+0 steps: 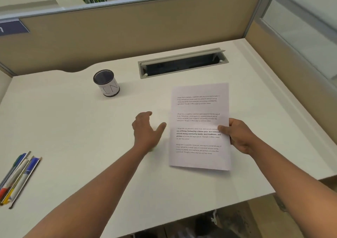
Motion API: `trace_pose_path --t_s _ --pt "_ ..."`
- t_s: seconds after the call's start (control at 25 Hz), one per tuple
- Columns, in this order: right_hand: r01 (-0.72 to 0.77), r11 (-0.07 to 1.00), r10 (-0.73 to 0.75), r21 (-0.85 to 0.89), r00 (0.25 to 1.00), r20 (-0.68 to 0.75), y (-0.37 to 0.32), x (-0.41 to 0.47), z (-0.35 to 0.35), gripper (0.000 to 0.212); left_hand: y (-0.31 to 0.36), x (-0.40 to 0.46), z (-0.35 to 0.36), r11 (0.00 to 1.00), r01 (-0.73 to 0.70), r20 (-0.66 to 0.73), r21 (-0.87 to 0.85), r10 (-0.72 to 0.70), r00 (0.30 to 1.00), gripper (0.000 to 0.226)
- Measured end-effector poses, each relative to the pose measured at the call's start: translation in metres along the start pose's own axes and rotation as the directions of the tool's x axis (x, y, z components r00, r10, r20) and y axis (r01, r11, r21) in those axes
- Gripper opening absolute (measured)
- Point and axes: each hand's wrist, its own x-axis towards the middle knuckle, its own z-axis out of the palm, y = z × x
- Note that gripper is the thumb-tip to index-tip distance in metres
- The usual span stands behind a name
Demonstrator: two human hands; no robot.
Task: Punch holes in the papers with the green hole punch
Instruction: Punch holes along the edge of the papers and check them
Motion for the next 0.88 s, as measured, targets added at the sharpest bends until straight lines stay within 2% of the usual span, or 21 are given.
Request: trace_pose_path --t_s 0.04,0.12,0.2,0.28,0.4,0.48,0.56,0.68,0.88 --pt "0.026 1.0 -0.026 -0.001 1.0 -0.007 -0.002 -0.004 -0.005 0.022 0.017 0.001 0.009 0.989 0.03 0.138 -0.146 -0.009 0.99 0.08" --pt "0.085 0.996 -0.085 -0.004 0.996 -0.025 -0.006 -0.012 -0.015 0.021 0.051 0.002 0.022 0.886 0.23 0.437 -0.402 -0.035 0.899 0.094" --pt "0.173 0.985 -0.172 0.008 0.984 -0.038 -0.012 -0.023 -0.026 0.02 0.076 0.008 0.033 0.827 0.283 0.568 -0.486 0.054 0.821 0.09" --pt "0.283 0.959 -0.281 0.018 0.957 -0.066 -0.018 -0.032 -0.036 0.021 0.097 0.016 0.042 0.806 0.215 0.563 -0.551 0.169 0.809 0.061" --pt "0.424 0.906 -0.417 0.0 0.89 -0.186 -0.029 -0.042 -0.048 0.019 0.127 0.02 0.056 0.78 0.094 0.46 -0.619 0.264 0.848 0.026" --pt "0.493 0.869 -0.485 -0.047 0.83 -0.273 -0.035 -0.046 -0.054 0.022 0.149 0.017 0.065 0.772 0.013 0.37 -0.635 0.289 0.883 0.023" --pt "0.534 0.84 -0.531 -0.096 0.774 -0.344 -0.038 -0.049 -0.06 0.029 0.167 0.009 0.078 0.755 -0.066 0.296 -0.653 0.334 0.895 0.03" --pt "0.563 0.818 -0.555 -0.12 0.717 -0.421 -0.03 -0.048 -0.071 0.023 0.178 0.001 0.103 0.751 -0.152 0.223 -0.642 0.373 0.901 0.035" --pt "0.468 0.871 -0.482 -0.15 0.757 -0.441 -0.001 -0.032 -0.078 0.024 0.172 -0.004 0.141 0.799 -0.095 0.281 -0.594 0.317 0.906 0.032"
